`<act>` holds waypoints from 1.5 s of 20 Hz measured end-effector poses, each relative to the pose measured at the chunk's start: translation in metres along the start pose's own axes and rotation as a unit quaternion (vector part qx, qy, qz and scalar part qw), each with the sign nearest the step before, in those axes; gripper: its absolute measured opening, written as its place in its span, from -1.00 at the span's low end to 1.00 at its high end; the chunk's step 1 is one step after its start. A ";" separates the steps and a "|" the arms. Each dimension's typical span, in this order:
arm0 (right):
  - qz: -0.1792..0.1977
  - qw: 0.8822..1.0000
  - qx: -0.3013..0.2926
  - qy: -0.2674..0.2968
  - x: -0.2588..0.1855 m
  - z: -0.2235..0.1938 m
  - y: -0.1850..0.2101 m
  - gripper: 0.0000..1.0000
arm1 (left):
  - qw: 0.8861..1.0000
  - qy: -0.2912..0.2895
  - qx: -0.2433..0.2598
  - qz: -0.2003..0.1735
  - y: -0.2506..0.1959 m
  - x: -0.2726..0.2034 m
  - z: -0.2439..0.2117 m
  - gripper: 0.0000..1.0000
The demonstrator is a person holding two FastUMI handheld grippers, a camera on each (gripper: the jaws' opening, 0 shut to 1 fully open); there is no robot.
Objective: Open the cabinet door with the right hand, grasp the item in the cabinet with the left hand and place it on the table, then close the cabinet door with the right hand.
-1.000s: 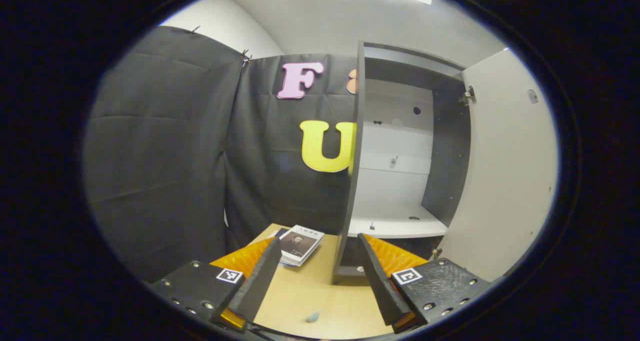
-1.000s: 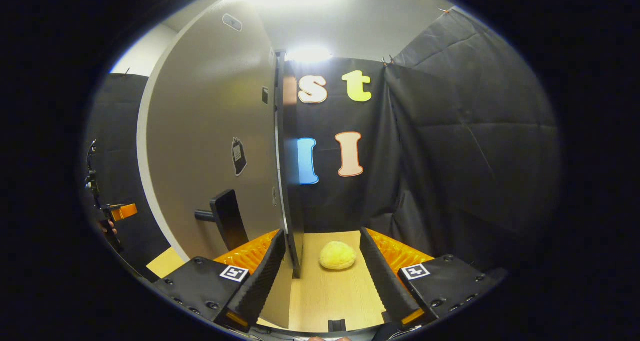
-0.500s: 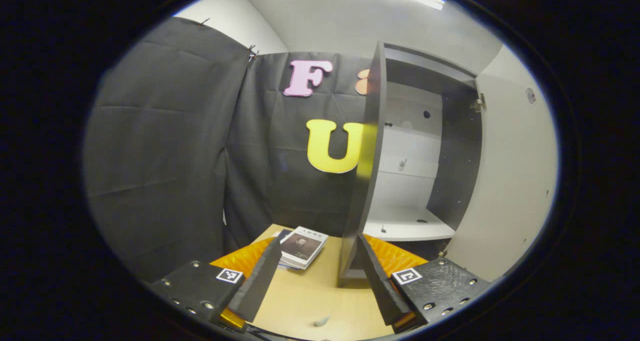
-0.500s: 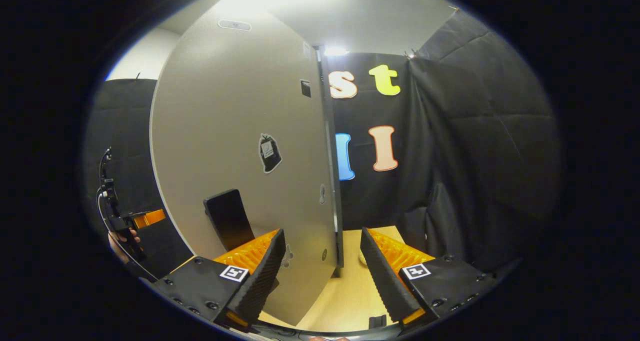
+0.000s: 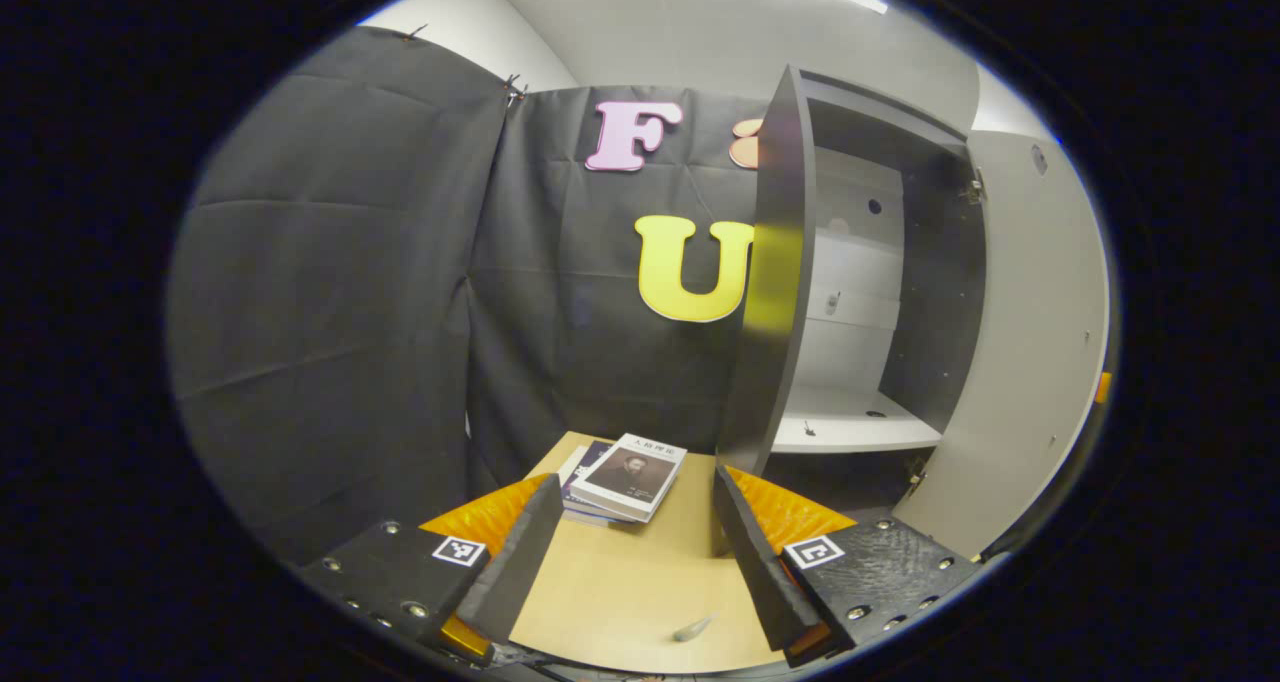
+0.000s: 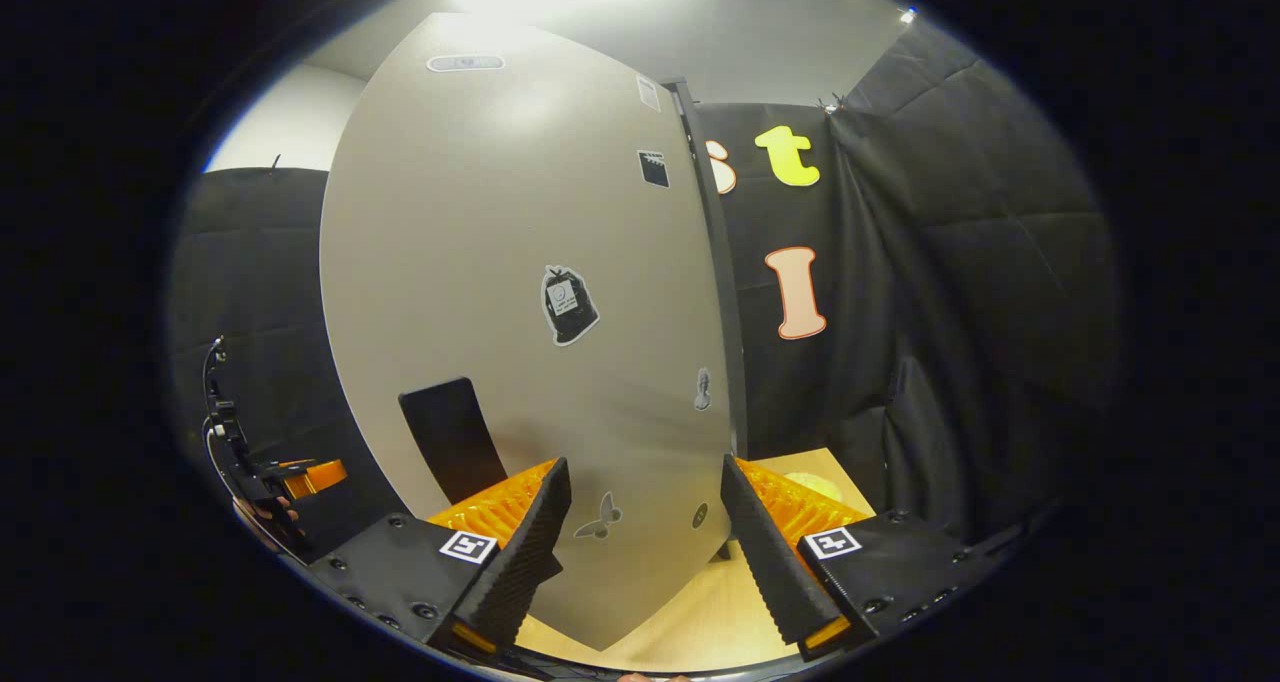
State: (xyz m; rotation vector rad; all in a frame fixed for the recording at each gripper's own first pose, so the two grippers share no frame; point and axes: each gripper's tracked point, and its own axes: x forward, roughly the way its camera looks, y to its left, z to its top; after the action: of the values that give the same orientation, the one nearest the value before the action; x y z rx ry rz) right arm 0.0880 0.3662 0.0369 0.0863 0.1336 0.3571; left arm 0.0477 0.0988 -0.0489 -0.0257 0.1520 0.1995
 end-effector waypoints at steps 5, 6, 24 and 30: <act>0.016 1.000 -0.006 -0.008 0.023 0.001 0.036 0.92 | 1.000 0.008 -0.003 -0.016 0.021 0.000 -0.004 0.85; 0.022 1.000 -0.008 -0.007 0.027 -0.002 0.048 0.92 | 1.000 0.007 -0.003 -0.021 0.023 0.000 -0.004 0.79; -0.043 0.997 -0.029 -0.061 0.029 0.044 -0.051 0.95 | 0.995 -0.058 0.006 -0.084 -0.091 -0.022 0.038 0.90; -0.065 0.996 -0.036 -0.055 0.023 0.049 -0.115 0.95 | 0.993 -0.076 0.014 -0.086 -0.154 -0.034 0.056 0.85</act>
State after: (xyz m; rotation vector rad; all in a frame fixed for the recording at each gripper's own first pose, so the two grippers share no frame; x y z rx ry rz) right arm 0.1560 0.2643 0.0708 0.0255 0.0160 0.2264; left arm 0.0539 -0.0561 0.0129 0.0034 0.0005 0.0261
